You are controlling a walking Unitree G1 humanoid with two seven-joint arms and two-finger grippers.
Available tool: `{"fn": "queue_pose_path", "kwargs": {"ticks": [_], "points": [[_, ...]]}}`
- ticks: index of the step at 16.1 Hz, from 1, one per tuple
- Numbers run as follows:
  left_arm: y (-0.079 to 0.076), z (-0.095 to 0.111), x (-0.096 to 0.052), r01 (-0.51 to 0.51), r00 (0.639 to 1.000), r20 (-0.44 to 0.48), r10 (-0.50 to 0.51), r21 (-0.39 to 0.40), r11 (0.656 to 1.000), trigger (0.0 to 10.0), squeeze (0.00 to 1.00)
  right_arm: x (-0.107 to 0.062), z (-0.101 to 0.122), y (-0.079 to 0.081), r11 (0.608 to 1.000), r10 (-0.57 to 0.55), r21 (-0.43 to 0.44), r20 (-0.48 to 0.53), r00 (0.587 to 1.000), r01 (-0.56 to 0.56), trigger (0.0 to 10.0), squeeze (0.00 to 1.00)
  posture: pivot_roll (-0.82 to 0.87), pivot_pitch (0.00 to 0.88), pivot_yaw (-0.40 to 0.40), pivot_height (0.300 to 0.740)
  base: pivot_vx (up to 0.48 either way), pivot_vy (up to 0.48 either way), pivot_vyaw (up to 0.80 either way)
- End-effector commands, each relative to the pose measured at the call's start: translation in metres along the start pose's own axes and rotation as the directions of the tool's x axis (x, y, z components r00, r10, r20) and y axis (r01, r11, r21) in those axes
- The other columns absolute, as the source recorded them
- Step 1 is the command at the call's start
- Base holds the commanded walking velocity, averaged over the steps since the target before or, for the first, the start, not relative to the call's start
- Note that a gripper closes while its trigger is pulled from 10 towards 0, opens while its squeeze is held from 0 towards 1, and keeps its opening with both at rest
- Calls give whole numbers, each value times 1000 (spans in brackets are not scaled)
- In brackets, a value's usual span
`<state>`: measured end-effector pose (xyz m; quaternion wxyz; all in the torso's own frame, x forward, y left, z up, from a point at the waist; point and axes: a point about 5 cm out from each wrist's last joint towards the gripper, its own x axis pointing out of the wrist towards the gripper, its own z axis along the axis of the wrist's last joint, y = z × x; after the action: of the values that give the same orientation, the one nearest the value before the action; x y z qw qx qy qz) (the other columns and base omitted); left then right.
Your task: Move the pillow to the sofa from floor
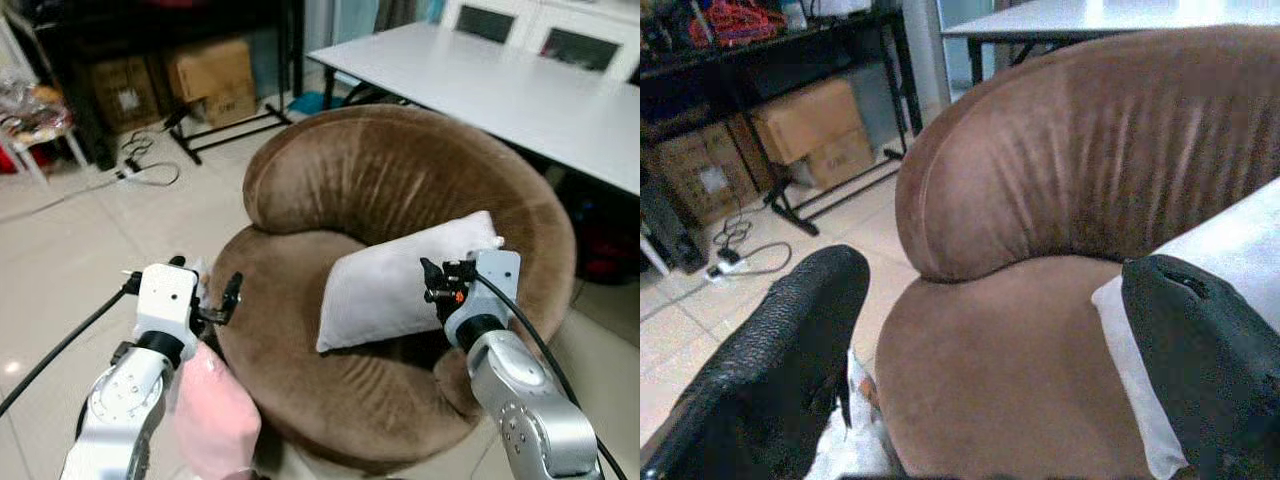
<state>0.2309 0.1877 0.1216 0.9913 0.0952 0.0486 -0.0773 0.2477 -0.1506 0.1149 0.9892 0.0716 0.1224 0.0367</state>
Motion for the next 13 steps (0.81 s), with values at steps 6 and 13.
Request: {"fn": "queue_pose_path", "kwargs": {"ticks": [6, 13], "points": [[1, -3, -1, -25, 1000, -10, 25, -15, 1000, 10000, 0, 3, 2, 4, 997, 36, -63, -27, 999, -37, 10000, 0, -21, 0, -22, 740, 0, 0, 0], [2, -3, -3, -51, 999, -8, 51, -24, 998, 10000, 0, 9, 8, 9, 980, 111, -163, -30, 993, -114, 10000, 0, -10, 0, -45, 740, 0, 336, 229]]}}
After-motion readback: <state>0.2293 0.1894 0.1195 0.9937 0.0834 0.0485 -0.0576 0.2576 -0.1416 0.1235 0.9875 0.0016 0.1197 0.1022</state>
